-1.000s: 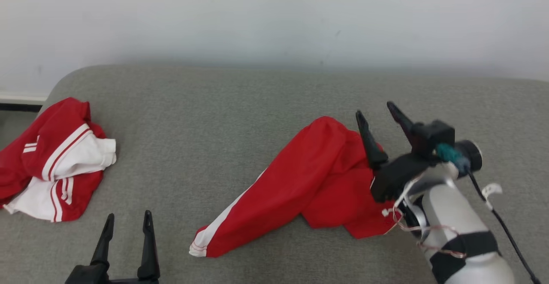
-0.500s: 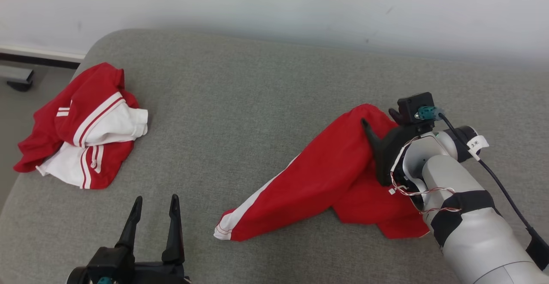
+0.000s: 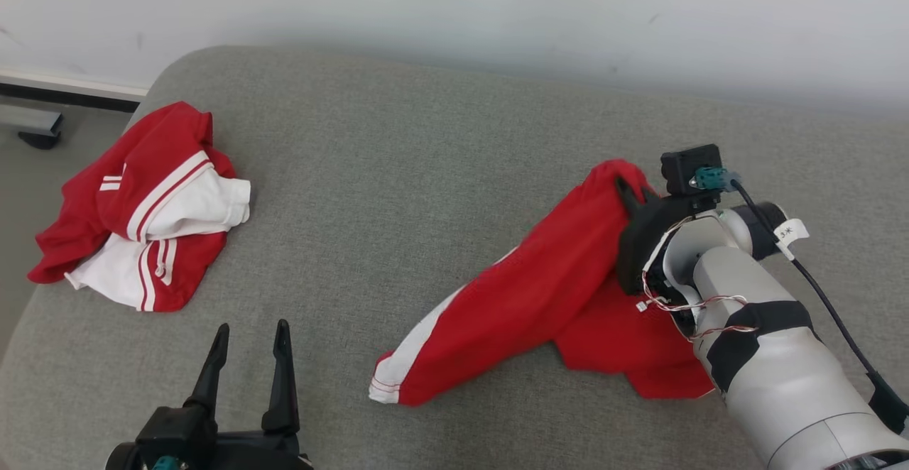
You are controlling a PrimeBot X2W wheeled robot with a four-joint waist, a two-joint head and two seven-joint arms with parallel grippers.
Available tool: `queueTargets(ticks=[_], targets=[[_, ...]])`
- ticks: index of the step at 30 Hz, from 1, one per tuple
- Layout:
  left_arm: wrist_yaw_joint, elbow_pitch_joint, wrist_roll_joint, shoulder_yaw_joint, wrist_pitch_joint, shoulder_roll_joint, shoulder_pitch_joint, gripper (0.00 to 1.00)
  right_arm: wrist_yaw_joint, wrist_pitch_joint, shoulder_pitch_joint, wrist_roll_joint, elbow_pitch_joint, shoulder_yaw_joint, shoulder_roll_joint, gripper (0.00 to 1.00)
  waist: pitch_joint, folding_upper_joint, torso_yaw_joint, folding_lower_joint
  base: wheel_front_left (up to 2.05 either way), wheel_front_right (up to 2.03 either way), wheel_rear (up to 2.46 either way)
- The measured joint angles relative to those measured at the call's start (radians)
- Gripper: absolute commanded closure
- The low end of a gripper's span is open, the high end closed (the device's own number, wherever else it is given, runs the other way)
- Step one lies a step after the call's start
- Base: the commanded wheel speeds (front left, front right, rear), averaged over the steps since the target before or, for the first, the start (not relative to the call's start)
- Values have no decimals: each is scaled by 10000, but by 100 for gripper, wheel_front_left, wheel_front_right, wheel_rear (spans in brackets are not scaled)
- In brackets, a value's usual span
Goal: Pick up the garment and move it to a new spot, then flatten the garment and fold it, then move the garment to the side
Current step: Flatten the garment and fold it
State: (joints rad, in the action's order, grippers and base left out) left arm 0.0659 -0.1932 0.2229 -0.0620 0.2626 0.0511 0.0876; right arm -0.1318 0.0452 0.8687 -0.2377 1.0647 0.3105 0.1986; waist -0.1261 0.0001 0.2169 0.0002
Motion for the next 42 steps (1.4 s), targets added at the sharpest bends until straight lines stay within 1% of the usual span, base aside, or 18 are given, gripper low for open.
queueTargets(ticks=[2,8,11,16,19,21,24,29,33,34,35,36,37,42], targets=[[-8,-13,2,94,0,0,-22,0,0,-706,5,59,-138,40,46,100,38,0,-77,0,0,0,0],[19,-27,-36,458,0,0,-368,0,0,-2272,-431,196,-786,424,-132,100,198,-1,-509,-1,0,0,0],[46,17,-75,633,0,2,-568,0,0,-2677,-916,284,-1409,610,-150,100,281,-1,-802,-1,0,0,0],[56,148,-90,702,0,-2,-685,0,0,-2941,-2109,347,-2976,430,157,100,360,-1,-1331,-1,0,0,0],[59,176,-86,750,0,-2,-671,0,0,-3018,-3168,407,-4312,17,322,100,341,-1,-1626,-2,0,0,0],[59,171,-58,769,0,0,-662,0,0,-3022,-4079,535,-5156,-508,403,100,299,-1,-1801,-1,0,0,0],[81,161,-42,826,0,-4,-662,0,0,-3005,-5558,685,-6416,-1289,332,100,227,-1,-2041,-2,0,0,0],[144,127,-48,924,0,-4,-569,0,0,-2815,-7638,947,-8569,-2406,-301,100,67,-1,-2340,-2,0,0,0],[221,10,-88,838,0,-8,-500,0,0,-2500,-9157,1135,-9338,-2840,-721,100,10,-1,-2528,-2,0,0,0],[222,-13,-90,819,0,-8,-498,0,0,-2437,-9329,1133,-9367,-2882,-763,88,37,-1,-2547,-2,0,0,0],[222,-44,-90,807,0,-6,-500,0,0,-2378,-9463,1133,-9373,-2907,-796,78,75,-1,-2557,-2,0,0,0],[222,-73,-90,784,0,-4,-503,0,0,-2382,-9563,1135,-9388,-2915,-828,4,123,-1,-2562,-2,0,0,0],[224,-90,-90,765,0,-4,-511,0,0,-2345,-9647,1137,-9390,-2932,-867,0,177,-1,-2564,-2,0,0,0],[234,-138,-90,702,0,-6,-710,0,0,-2412,-9948,1154,-9634,-2945,-849,0,495,-1,-2559,-3,0,0,0]])
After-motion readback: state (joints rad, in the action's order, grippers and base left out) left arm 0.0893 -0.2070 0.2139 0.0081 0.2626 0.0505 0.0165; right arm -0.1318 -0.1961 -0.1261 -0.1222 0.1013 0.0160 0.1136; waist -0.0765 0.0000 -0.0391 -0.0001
